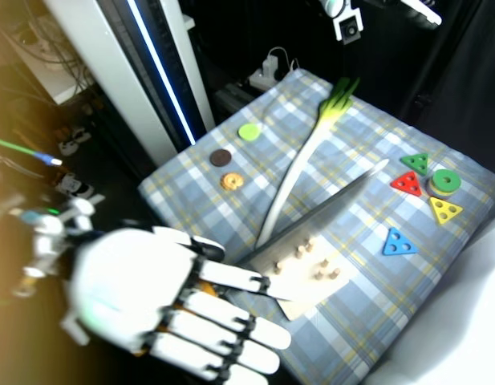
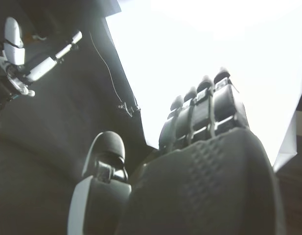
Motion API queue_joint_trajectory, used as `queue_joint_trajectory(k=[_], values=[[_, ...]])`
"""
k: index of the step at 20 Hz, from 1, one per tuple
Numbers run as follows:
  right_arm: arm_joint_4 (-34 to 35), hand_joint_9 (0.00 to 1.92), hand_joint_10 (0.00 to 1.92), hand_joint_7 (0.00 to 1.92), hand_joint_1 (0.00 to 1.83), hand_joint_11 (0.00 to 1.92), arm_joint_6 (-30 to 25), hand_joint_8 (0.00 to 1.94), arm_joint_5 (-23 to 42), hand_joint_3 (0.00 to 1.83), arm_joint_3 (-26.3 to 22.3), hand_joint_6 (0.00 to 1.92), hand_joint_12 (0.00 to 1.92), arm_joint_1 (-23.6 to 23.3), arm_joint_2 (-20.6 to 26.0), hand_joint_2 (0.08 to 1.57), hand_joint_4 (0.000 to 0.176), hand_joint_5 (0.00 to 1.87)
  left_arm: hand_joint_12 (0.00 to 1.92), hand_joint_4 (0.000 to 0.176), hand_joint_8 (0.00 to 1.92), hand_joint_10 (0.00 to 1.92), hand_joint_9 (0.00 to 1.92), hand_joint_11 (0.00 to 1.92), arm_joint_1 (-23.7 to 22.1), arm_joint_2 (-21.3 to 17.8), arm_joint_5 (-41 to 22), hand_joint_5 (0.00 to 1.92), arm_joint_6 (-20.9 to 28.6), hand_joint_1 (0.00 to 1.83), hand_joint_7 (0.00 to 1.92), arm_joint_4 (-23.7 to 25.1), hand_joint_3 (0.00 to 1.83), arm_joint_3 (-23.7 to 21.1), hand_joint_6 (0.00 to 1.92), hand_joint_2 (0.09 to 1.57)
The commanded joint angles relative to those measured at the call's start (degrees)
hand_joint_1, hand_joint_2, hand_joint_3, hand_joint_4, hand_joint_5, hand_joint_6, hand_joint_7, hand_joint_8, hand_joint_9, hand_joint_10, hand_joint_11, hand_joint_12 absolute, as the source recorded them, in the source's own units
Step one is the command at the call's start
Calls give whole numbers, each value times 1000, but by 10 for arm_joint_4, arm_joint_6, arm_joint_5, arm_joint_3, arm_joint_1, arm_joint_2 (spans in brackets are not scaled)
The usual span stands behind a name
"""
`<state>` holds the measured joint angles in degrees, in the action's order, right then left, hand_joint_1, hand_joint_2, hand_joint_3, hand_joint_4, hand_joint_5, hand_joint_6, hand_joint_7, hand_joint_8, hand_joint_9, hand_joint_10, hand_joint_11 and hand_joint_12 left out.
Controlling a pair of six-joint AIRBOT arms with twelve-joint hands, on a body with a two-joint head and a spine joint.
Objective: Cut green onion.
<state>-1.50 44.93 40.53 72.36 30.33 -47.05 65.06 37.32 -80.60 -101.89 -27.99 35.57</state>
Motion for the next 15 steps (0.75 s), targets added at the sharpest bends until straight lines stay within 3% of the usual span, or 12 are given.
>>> queue_joint_trajectory(k=[1,4,6,7,8,9,10,12,13,15], values=[[5,0,0,0,856,0,2,0,112,13,-11,0,0,0,12,885,176,0,0,0,0,0,1,0,-3,-6,-85,0,4,0,0,15,0,-1,0,1294],[2,0,0,0,798,0,6,0,201,12,-63,0,0,36,40,899,176,0,0,0,0,0,0,0,-4,-9,-94,0,22,0,0,12,6,11,0,1311],[4,0,0,0,759,0,7,0,254,0,-90,0,0,74,50,871,176,0,0,0,0,0,0,0,-4,-9,-93,0,103,0,0,7,0,35,0,1296],[16,0,0,0,742,0,14,0,283,0,-103,0,0,98,53,869,176,0,0,0,0,0,0,0,-2,-9,-99,0,166,0,0,13,8,50,0,1316],[38,0,0,0,749,0,23,0,322,0,-117,0,0,134,53,864,163,0,0,0,0,0,0,0,6,-8,-107,0,245,0,0,21,6,70,0,1312],[67,0,0,0,756,0,25,0,368,0,-127,0,0,183,52,853,173,0,0,0,0,0,0,0,12,-5,-115,0,315,0,0,27,9,92,0,1321],[83,0,0,0,756,0,25,0,406,0,-136,0,0,217,52,850,175,0,0,0,3,6,14,0,14,-2,-121,0,355,0,7,32,0,103,0,1294],[103,0,0,2,778,0,24,1,475,0,-159,0,0,272,55,823,149,0,0,0,0,0,0,0,14,0,-138,2,381,0,0,44,0,108,1,1247],[109,0,0,7,825,0,23,3,496,0,-166,0,0,287,55,845,171,0,0,0,0,0,0,0,14,0,-148,18,384,0,0,48,0,106,8,1270],[118,45,7,98,849,0,13,10,546,9,-170,3,0,311,50,931,109,32,0,0,0,0,0,0,16,3,-178,10,417,69,0,64,0,109,2,1265]])
